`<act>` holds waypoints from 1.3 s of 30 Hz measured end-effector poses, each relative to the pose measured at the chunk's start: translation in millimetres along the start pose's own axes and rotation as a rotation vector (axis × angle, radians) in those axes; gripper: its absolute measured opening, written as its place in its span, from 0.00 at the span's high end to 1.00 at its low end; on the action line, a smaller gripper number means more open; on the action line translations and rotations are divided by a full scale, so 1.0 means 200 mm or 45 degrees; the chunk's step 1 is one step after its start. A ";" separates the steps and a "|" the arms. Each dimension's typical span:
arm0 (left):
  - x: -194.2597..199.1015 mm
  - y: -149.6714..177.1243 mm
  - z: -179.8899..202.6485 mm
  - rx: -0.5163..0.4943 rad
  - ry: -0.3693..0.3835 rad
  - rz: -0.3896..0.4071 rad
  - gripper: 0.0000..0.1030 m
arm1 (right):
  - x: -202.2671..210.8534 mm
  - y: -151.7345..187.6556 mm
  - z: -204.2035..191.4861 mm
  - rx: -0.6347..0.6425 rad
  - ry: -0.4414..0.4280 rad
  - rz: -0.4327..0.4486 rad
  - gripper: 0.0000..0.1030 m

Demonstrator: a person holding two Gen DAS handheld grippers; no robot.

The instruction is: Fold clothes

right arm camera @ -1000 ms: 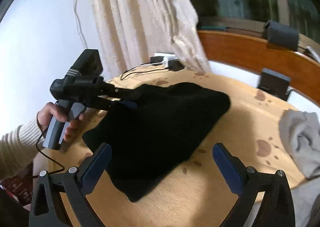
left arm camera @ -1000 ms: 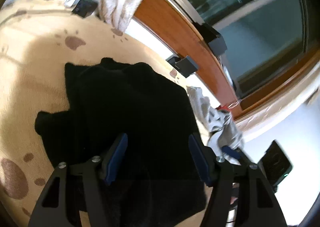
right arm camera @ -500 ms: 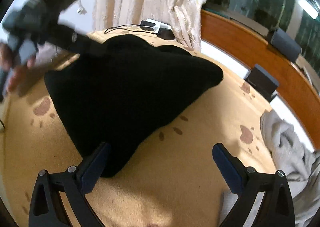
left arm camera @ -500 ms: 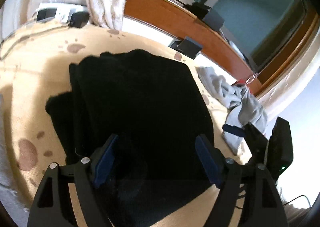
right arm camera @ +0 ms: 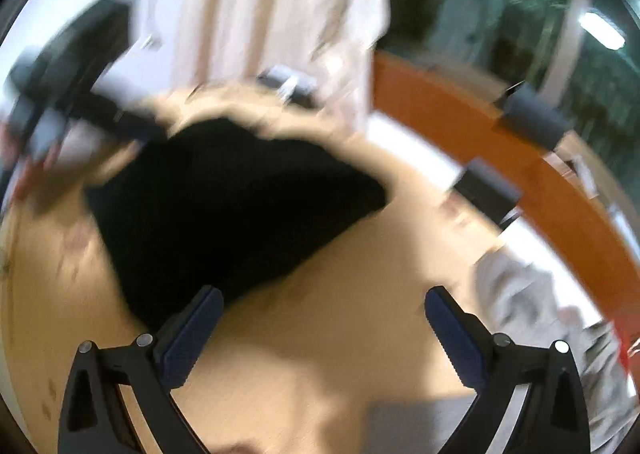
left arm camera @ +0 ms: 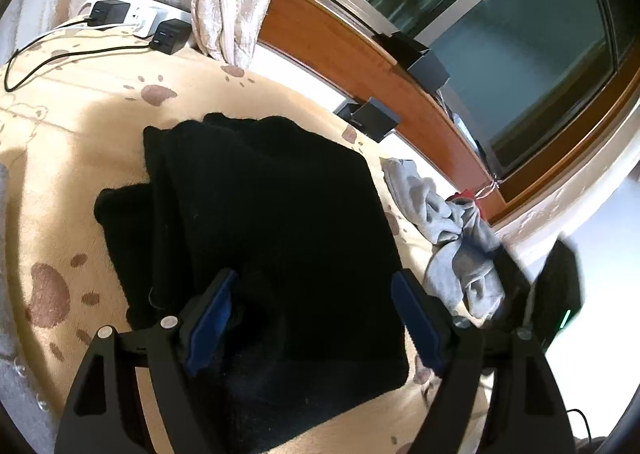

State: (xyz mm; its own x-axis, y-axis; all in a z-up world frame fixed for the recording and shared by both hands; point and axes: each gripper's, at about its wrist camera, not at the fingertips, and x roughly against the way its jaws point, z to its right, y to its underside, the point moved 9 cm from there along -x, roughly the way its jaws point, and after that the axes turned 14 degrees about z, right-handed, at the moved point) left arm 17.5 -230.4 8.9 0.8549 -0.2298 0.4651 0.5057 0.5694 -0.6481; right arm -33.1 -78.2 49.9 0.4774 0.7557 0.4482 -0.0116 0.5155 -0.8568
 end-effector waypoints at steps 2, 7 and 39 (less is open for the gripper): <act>-0.01 0.01 -0.01 0.012 0.006 -0.006 0.19 | -0.07 -0.09 0.15 -0.049 0.088 0.054 0.01; -0.02 0.02 -0.02 0.024 0.034 -0.001 0.19 | -0.43 -0.14 0.36 -0.186 0.161 -0.015 0.01; 0.06 0.13 -0.06 0.070 0.173 0.073 0.19 | -0.97 -0.16 -0.21 -0.279 -0.387 -0.277 0.01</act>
State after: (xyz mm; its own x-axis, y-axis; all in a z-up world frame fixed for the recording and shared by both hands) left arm 42.0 -226.5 -9.8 0.8917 -0.2981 0.3405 0.4519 0.6262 -0.6353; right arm -88.7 -259.0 -20.6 0.1672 0.7407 0.6507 0.2631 0.6025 -0.7535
